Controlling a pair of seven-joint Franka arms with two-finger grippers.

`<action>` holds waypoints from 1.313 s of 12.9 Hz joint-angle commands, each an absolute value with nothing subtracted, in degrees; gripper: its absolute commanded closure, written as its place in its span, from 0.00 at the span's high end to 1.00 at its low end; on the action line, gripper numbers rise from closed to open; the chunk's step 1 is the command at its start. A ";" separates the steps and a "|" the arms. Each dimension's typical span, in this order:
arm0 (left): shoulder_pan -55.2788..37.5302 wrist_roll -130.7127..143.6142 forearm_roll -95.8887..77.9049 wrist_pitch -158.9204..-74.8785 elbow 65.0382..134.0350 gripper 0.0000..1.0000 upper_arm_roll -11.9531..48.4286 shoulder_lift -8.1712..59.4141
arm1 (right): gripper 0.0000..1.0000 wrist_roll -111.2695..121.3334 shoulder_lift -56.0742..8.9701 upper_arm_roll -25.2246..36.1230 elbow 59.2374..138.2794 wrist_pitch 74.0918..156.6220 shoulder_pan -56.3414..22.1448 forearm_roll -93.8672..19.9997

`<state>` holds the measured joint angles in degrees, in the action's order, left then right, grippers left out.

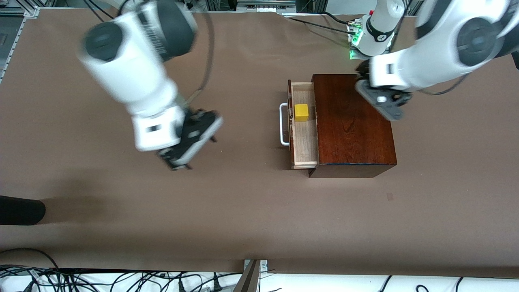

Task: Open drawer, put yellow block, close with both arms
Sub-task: 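Raise the right gripper away while the left gripper moves toward the drawer, then push the drawer front toward the box with the left gripper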

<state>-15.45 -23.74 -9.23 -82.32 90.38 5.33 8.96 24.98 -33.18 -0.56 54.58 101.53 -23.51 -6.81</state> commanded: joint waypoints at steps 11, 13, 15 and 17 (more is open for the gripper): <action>-38.22 -47.63 -6.18 -116.09 85.25 1.00 4.75 32.94 | 1.00 9.94 -2.21 3.24 91.03 96.50 -12.57 -6.34; -39.63 -47.64 1.46 -117.33 85.69 1.00 4.83 34.53 | 1.00 9.58 -0.18 3.69 94.12 96.59 -11.26 -5.02; -39.46 -47.72 2.55 -117.07 87.35 1.00 4.75 34.72 | 1.00 9.32 -0.09 3.52 94.48 96.50 -9.77 -3.35; -38.94 -47.64 3.24 -113.93 88.59 1.00 4.66 34.19 | 1.00 10.02 -0.87 3.43 94.39 96.59 -8.79 -1.51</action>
<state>-39.19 -45.85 1.73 -116.40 87.37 5.31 35.27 10.62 -1.84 4.36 92.71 95.66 -10.08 -3.33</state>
